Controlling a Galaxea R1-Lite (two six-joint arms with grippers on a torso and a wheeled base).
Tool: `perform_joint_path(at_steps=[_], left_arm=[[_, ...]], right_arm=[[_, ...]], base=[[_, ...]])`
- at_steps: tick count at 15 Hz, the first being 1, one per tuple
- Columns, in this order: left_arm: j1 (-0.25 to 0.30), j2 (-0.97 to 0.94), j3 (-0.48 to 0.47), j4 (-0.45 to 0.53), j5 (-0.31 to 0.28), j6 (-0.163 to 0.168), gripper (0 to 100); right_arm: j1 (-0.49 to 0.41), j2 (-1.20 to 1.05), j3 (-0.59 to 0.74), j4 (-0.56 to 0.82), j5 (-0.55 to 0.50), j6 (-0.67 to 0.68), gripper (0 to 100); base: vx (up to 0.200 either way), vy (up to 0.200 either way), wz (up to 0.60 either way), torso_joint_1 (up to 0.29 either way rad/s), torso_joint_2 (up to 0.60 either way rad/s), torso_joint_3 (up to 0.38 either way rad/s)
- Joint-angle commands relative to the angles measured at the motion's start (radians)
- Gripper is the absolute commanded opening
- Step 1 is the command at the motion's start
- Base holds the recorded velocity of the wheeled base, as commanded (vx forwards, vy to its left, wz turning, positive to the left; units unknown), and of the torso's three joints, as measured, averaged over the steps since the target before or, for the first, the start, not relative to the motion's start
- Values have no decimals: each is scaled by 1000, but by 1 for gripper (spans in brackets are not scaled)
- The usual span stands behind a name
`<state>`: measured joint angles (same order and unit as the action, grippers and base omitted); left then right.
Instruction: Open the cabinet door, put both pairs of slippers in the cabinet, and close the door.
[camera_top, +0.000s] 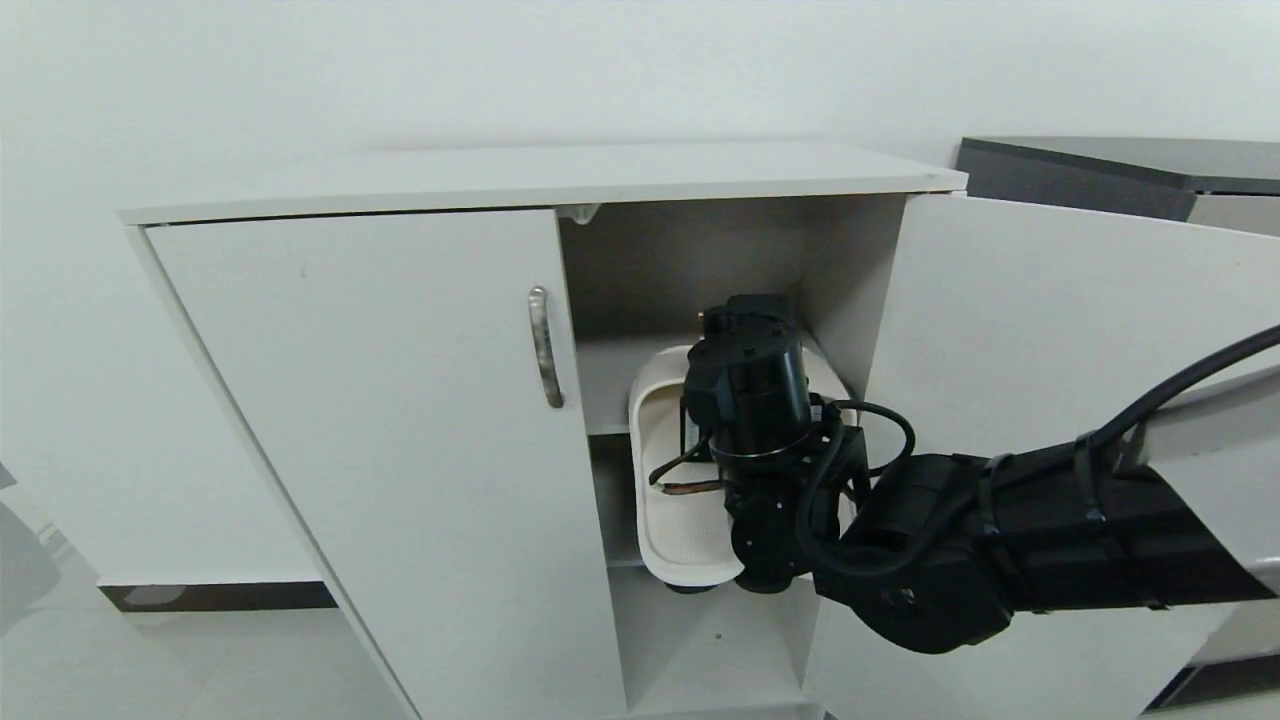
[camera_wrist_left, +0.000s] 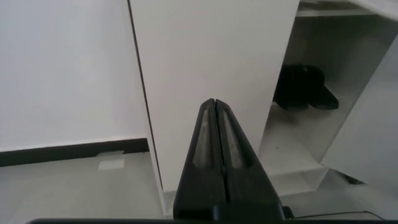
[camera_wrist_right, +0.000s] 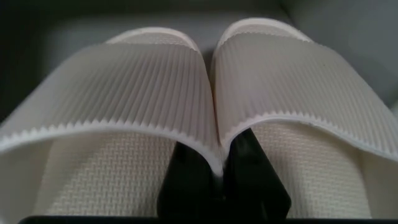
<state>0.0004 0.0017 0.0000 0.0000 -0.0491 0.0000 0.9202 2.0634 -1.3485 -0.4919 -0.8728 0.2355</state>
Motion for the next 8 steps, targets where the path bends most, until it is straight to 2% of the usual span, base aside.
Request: perform_joint_path(at_steps=[1, 6, 8], left_arm=[[1, 0, 0, 0, 0, 0, 0], [1, 0, 0, 0, -1, 0, 0], [1, 0, 0, 0, 0, -2, 0]], right_arm=[[-9, 11, -11, 0, 6, -12, 0], [-41, 58, -73, 1, 51, -41, 0], [-50, 93, -115, 1, 55, -61, 0]], base=[[200, 0, 0, -2, 2, 2], [200, 0, 0, 2, 2, 4], [0, 0, 0, 0, 0, 0]])
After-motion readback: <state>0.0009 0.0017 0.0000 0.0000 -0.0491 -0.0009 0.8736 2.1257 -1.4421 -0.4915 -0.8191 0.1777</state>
